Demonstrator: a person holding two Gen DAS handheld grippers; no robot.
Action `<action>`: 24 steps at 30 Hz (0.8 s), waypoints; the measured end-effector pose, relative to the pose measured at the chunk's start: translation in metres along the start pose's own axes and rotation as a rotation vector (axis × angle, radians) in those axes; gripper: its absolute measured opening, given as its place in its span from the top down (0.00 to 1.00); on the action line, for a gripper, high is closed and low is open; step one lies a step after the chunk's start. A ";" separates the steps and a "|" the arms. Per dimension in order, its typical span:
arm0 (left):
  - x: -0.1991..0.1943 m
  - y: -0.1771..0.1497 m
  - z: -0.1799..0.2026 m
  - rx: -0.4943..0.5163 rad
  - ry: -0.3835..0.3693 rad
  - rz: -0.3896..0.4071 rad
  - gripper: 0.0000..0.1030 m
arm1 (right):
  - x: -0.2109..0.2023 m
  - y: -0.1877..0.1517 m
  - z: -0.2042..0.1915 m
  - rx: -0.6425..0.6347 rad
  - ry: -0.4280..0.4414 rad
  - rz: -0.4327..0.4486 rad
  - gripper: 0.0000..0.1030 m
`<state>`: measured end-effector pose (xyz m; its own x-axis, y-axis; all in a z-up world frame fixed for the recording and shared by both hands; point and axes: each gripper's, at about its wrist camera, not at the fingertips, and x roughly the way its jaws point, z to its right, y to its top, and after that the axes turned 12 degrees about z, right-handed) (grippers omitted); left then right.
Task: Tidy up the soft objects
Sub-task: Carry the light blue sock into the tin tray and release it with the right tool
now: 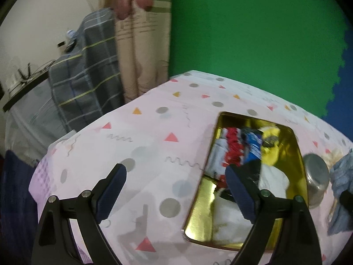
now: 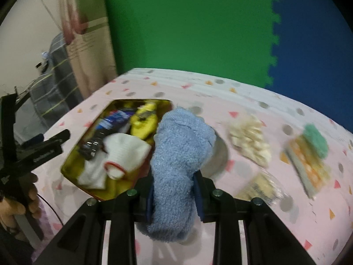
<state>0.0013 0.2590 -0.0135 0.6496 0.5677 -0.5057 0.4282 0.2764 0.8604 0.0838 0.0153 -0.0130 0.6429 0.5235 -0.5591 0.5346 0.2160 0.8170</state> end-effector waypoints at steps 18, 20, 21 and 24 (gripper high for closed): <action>0.015 -0.001 -0.019 -0.047 0.029 -0.042 0.12 | 0.089 0.009 -0.083 -0.095 0.114 -0.074 0.72; 0.017 -0.001 -0.019 -0.047 0.027 -0.048 0.12 | 0.099 0.009 -0.085 -0.101 0.109 -0.084 0.72; 0.017 -0.002 -0.019 -0.050 0.024 -0.048 0.12 | 0.103 0.008 -0.086 -0.103 0.105 -0.087 0.72; 0.017 -0.002 -0.019 -0.049 0.022 -0.050 0.12 | 0.115 0.007 -0.087 -0.097 0.101 -0.095 0.72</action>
<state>-0.0001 0.2825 -0.0228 0.6140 0.5690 -0.5470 0.4284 0.3419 0.8364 0.1137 0.1489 -0.0594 0.5308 0.5763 -0.6214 0.5317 0.3445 0.7737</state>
